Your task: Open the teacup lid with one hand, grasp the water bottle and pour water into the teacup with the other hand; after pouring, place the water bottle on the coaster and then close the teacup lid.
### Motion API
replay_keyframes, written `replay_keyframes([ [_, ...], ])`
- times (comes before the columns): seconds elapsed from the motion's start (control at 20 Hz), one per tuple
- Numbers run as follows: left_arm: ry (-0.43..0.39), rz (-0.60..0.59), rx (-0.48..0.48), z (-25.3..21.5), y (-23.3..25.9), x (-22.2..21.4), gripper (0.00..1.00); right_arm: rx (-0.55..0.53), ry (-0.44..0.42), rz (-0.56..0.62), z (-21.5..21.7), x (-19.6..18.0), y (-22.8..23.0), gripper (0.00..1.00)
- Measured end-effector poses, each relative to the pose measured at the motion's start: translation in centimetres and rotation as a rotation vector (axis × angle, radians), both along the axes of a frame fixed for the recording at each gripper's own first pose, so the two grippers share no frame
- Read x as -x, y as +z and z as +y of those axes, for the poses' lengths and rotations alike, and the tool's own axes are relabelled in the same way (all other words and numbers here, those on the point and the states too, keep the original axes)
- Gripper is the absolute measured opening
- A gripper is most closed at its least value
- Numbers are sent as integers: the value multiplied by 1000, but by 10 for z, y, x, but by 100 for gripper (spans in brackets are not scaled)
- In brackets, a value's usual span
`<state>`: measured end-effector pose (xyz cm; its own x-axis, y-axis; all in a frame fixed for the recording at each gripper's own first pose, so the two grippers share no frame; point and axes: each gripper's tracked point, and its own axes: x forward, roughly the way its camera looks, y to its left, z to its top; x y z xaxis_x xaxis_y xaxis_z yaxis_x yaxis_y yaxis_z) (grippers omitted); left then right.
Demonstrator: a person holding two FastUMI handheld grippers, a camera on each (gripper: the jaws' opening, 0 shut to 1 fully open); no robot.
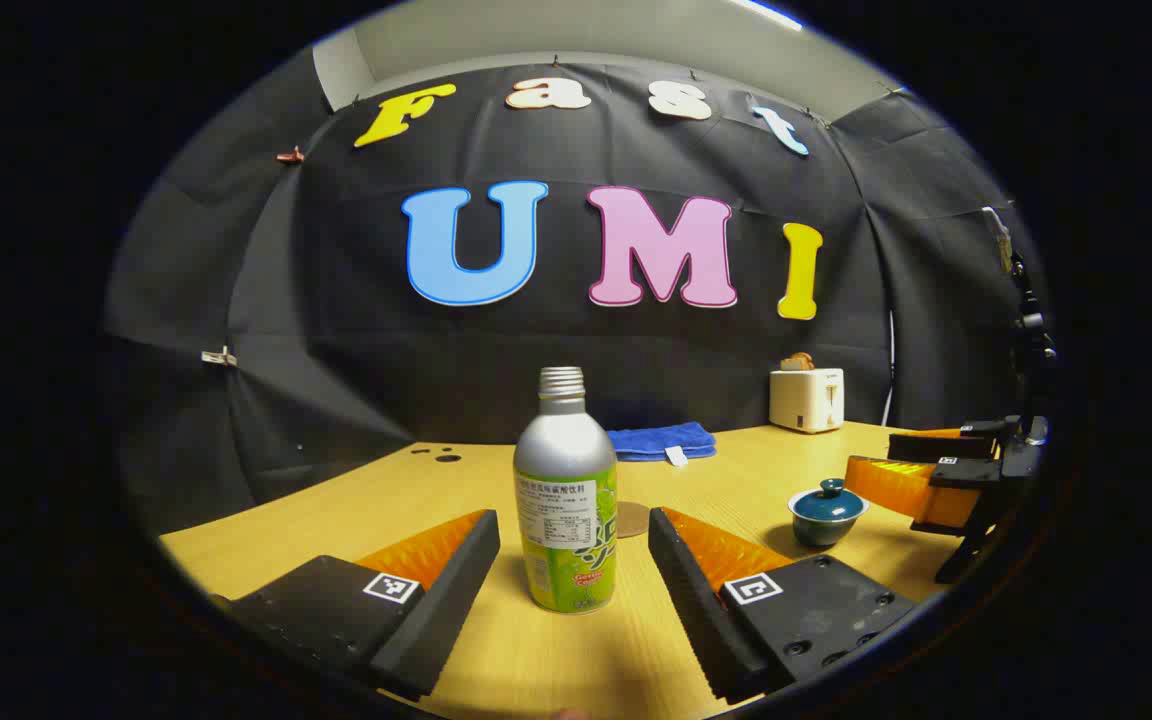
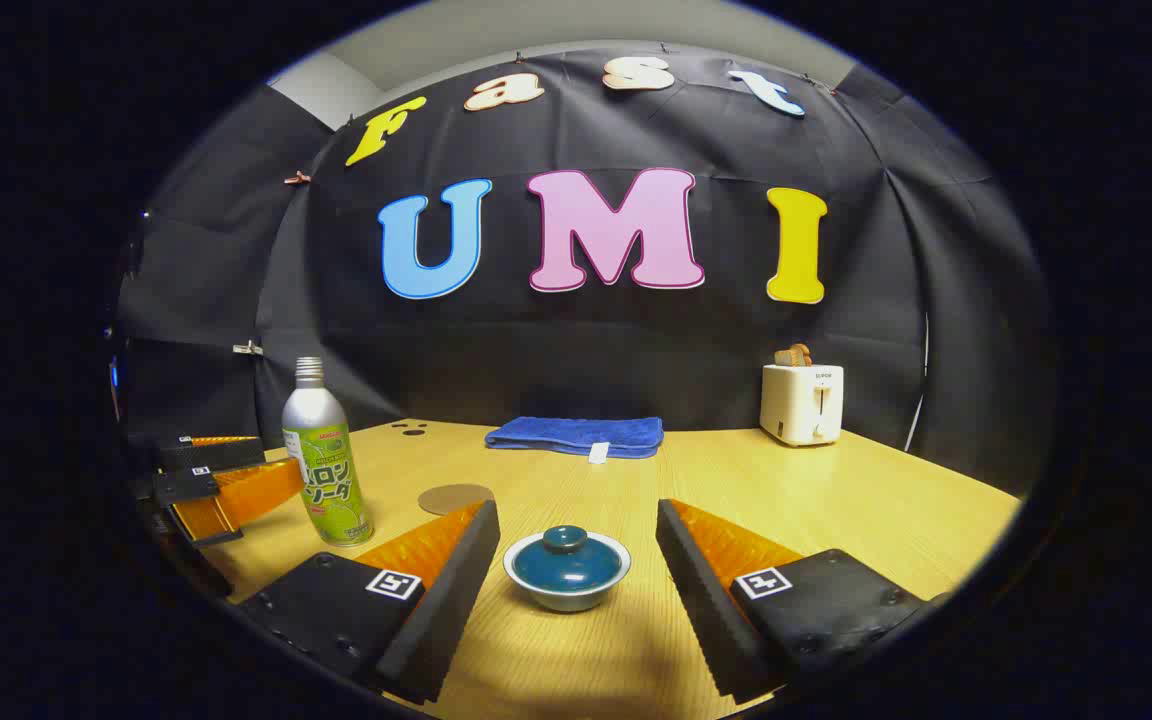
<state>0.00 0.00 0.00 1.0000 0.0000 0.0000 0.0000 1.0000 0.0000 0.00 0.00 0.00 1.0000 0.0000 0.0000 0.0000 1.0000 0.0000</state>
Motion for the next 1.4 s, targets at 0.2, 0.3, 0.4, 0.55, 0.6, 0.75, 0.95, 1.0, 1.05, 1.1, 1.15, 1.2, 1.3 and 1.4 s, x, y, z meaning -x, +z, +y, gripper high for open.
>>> replay_keyframes([
  [0.2,13,10,-5,4,-1,-3,95,-4,30,2,6,-2,-1,98],
  [0.3,9,10,-8,5,-1,-6,95,-2,26,1,5,-2,-1,98],
  [0.4,18,9,-5,10,0,-8,95,-1,27,-1,5,-2,-1,98],
  [0.55,13,6,-4,8,0,-13,95,-3,43,0,8,-2,-1,98],
  [0.6,10,8,-4,7,-1,-12,95,-1,39,1,7,-4,-1,98],
  [0.75,8,6,-4,7,-2,-12,95,-1,29,-1,5,-6,-2,98],
  [0.95,8,5,-4,7,-1,-13,95,0,27,-1,6,-6,-1,98],
  [1.0,8,6,-4,7,-1,-13,95,-1,27,0,5,-6,-2,98],
  [1.05,8,6,-4,7,-1,-13,95,-1,27,-1,6,-6,-2,98],
  [1.1,8,6,-4,7,0,-14,95,0,27,-1,6,-6,-2,98],
  [1.15,8,6,-3,7,-1,-13,95,-1,27,0,5,-6,-2,98],
  [1.2,8,5,-4,7,-1,-13,95,-1,27,0,5,-6,-2,98],
  [1.3,8,5,-5,7,-1,-13,95,-1,30,3,5,-9,-2,98],
  [1.4,6,5,-5,6,-1,-13,95,2,28,22,4,-14,-6,98],
])
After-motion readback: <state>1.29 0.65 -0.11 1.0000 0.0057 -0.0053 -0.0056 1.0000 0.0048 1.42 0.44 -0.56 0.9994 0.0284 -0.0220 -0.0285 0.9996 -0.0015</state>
